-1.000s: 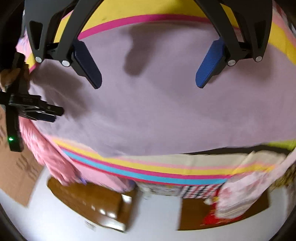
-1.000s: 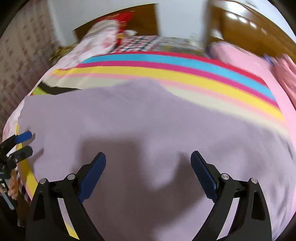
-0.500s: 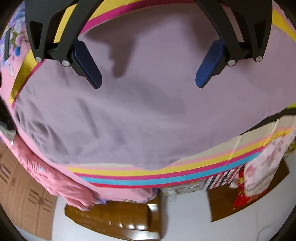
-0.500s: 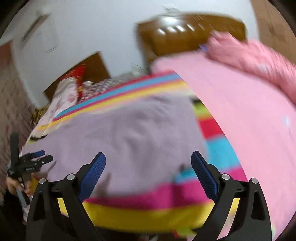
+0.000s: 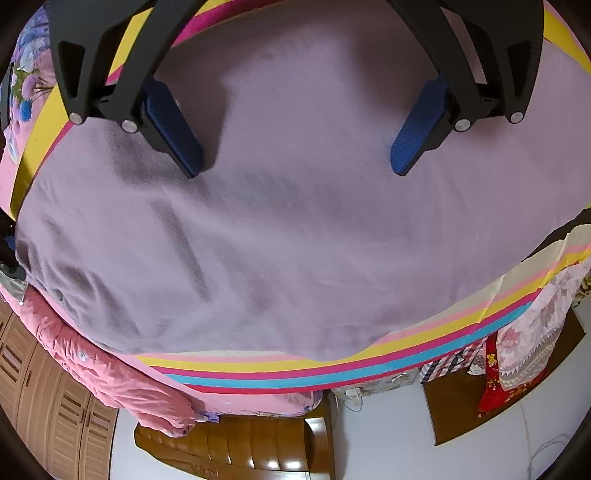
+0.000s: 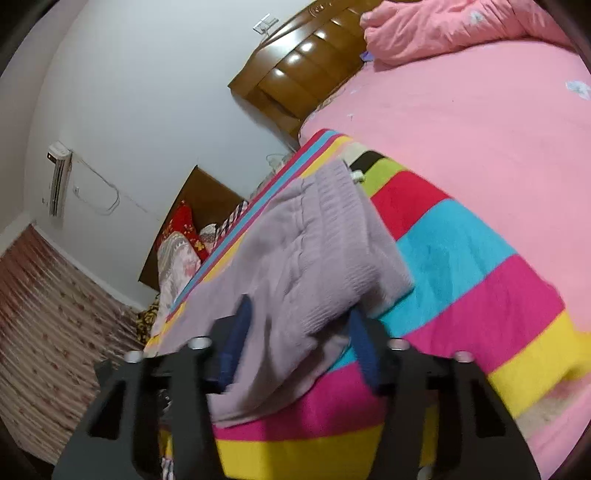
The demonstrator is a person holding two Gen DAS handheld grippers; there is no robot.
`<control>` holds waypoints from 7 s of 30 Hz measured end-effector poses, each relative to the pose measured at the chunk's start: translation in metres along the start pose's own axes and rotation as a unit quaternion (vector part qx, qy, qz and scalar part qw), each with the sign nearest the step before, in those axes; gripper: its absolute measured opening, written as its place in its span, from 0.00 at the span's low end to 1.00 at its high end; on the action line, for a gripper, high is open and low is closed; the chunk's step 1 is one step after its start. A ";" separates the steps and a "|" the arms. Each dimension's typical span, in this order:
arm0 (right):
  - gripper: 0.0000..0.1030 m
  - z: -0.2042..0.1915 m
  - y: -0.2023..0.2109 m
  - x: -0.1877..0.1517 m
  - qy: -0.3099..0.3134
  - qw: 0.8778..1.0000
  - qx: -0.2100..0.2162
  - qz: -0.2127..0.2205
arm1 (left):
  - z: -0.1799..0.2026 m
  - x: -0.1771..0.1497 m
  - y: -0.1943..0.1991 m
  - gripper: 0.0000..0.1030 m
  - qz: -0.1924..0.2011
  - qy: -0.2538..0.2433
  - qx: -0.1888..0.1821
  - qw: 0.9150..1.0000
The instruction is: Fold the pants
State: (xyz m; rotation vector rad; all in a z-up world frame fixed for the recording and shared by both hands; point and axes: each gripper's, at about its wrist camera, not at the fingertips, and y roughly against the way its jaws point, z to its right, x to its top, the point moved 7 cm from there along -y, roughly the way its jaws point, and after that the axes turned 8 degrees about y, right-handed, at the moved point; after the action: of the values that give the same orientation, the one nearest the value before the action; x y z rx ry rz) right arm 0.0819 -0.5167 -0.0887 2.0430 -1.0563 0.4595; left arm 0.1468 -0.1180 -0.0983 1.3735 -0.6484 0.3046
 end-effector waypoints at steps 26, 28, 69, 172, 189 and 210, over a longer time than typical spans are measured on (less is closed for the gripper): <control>0.68 -0.085 0.020 -0.003 0.224 0.966 -0.128 0.030 | -0.014 0.001 0.021 0.98 0.022 0.002 -0.007 1.000; 0.68 -0.110 -0.007 -0.024 0.282 0.950 -0.133 -0.016 | -0.016 -0.002 0.017 0.98 0.014 0.003 0.000 1.000; 0.93 -0.140 -0.136 -0.044 0.350 0.883 -0.178 -0.258 | -0.045 -0.006 0.028 0.98 0.036 0.079 -0.124 0.989; 0.49 -0.314 -0.251 -0.148 0.144 0.956 0.077 -0.244 | -0.206 -0.045 0.089 0.98 0.117 0.053 0.099 0.987; 0.15 -0.352 -0.214 -0.114 0.210 0.956 0.116 -0.171 | -0.220 -0.069 0.100 0.98 0.105 0.098 0.086 0.986; 0.15 -0.296 -0.164 -0.119 0.198 0.961 0.098 -0.164 | -0.290 -0.066 0.088 0.99 0.083 0.210 0.154 0.962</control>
State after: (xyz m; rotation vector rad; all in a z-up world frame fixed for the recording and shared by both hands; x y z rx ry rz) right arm 0.1535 -0.1674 -0.0509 2.1241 -0.4362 0.7809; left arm 0.1176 0.1904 -0.0833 1.4886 -0.3685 0.8364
